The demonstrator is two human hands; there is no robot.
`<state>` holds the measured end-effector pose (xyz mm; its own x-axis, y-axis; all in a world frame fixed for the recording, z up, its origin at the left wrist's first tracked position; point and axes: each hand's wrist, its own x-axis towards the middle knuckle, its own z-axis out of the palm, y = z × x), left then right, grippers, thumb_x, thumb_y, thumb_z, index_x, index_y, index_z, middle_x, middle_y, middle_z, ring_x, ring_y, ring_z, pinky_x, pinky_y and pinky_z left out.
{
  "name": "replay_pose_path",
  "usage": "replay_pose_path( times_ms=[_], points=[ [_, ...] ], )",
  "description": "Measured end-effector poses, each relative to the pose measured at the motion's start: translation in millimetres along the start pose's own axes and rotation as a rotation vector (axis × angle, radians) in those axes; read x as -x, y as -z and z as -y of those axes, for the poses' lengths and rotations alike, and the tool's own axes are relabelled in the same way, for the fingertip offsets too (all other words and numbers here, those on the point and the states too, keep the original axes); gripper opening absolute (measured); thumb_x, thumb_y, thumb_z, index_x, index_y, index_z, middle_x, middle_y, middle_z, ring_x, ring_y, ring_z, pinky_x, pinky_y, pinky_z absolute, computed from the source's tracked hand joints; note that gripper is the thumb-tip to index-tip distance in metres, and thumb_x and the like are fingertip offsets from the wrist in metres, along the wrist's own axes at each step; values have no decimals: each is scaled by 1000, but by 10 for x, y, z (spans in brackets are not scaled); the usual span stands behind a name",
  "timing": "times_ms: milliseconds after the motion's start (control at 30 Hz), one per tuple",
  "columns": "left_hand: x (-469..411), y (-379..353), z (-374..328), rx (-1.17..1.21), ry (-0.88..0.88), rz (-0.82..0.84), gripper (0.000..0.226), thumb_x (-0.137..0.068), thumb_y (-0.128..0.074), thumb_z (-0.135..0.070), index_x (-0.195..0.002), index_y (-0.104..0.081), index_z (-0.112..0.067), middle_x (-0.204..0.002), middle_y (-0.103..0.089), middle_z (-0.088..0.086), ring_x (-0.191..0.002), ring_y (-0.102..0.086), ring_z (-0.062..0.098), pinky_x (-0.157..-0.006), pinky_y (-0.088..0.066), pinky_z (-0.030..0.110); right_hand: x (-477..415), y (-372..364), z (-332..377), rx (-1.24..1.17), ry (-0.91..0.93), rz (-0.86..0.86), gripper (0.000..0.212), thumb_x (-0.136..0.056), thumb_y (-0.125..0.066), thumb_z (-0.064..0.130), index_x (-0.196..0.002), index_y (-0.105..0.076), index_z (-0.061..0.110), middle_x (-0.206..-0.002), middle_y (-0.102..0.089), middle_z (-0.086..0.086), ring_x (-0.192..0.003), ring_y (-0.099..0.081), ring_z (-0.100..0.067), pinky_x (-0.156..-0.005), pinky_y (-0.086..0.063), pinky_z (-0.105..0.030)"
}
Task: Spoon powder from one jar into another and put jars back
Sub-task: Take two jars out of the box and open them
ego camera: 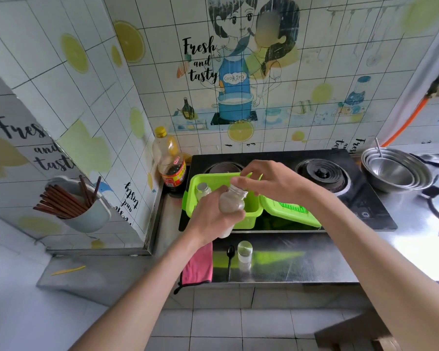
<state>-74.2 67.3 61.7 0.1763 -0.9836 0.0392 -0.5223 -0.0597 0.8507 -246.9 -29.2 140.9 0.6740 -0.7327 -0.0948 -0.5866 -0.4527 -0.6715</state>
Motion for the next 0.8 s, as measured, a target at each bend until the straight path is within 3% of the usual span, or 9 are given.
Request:
replay_pose_path(
  times_ms=[67, 133, 267, 333, 433, 533, 633, 733, 800],
  points=[
    [-6, 31, 9, -18, -2, 8, 34, -70, -74, -46, -100, -66, -31, -82, -72, -2, -76, -70, 21, -72, -56, 54, -69, -135, 45, 103, -18, -37, 63, -88, -49, 78, -87, -68, 18, -76, -74, -1, -70, -70, -20, -71, -56, -39],
    [3, 52, 5, -24, -13, 23, 34, -72, -75, -45, -103, -66, -34, -84, -73, -3, -78, -71, 20, -72, -57, 52, -111, -227, 77, 113, -26, -66, 61, -92, -53, 71, -79, -65, 13, -68, -70, -6, -62, -64, -25, -65, -53, -41],
    [44, 132, 124, -44, 26, 0, 34, -68, -76, -45, -97, -64, -33, -82, -73, -3, -77, -71, 21, -70, -57, 53, -149, -198, 68, -37, 19, 165, 27, -99, -65, 31, -124, -69, 23, -107, -74, -2, -91, -72, -29, -81, -60, -52],
    [69, 146, 179, -35, 34, 3, 36, -66, -74, -48, -96, -64, -32, -84, -73, -3, -79, -71, 22, -71, -57, 54, -103, -170, 112, -57, 48, 248, 63, -95, -65, 11, -150, -48, 36, -137, -62, 4, -110, -69, -21, -91, -58, -53],
    [109, 147, 213, -52, 28, -2, 38, -67, -72, -50, -99, -63, -31, -85, -72, -5, -79, -70, 21, -71, -58, 52, -79, -226, 230, 34, -19, 135, 71, -94, -70, 40, -156, -37, 34, -147, -55, 4, -114, -67, -19, -97, -56, -46],
    [157, 141, 193, -75, 25, 19, 43, -69, -71, -50, -110, -63, -38, -88, -73, -10, -82, -71, 14, -75, -60, 47, -83, -333, 325, 228, -89, 37, 66, -87, -54, 77, -121, -65, 22, -104, -74, 2, -80, -66, -13, -75, -56, -38],
    [188, 147, 174, -96, 30, 27, 41, -69, -70, -49, -108, -62, -40, -86, -73, -9, -81, -70, 12, -75, -60, 45, -90, -420, 310, 324, -69, -4, 53, -90, -54, 73, -96, -67, 22, -76, -69, 5, -69, -60, -13, -71, -56, -38],
    [220, 153, 219, -91, 50, 37, 37, -71, -71, -45, -105, -62, -38, -82, -73, -6, -76, -71, 13, -73, -60, 47, -106, -407, 239, 150, 7, 143, 31, -93, -70, 41, -120, -68, 26, -108, -72, 3, -93, -67, -15, -85, -57, -36],
    [255, 154, 265, -78, 61, 48, 30, -73, -73, -41, -100, -62, -35, -79, -73, -4, -70, -70, 12, -70, -60, 47, -85, -410, 232, 77, 64, 258, 52, -91, -74, 28, -140, -57, 32, -132, -63, 8, -112, -65, -11, -94, -54, -31]
  ],
)
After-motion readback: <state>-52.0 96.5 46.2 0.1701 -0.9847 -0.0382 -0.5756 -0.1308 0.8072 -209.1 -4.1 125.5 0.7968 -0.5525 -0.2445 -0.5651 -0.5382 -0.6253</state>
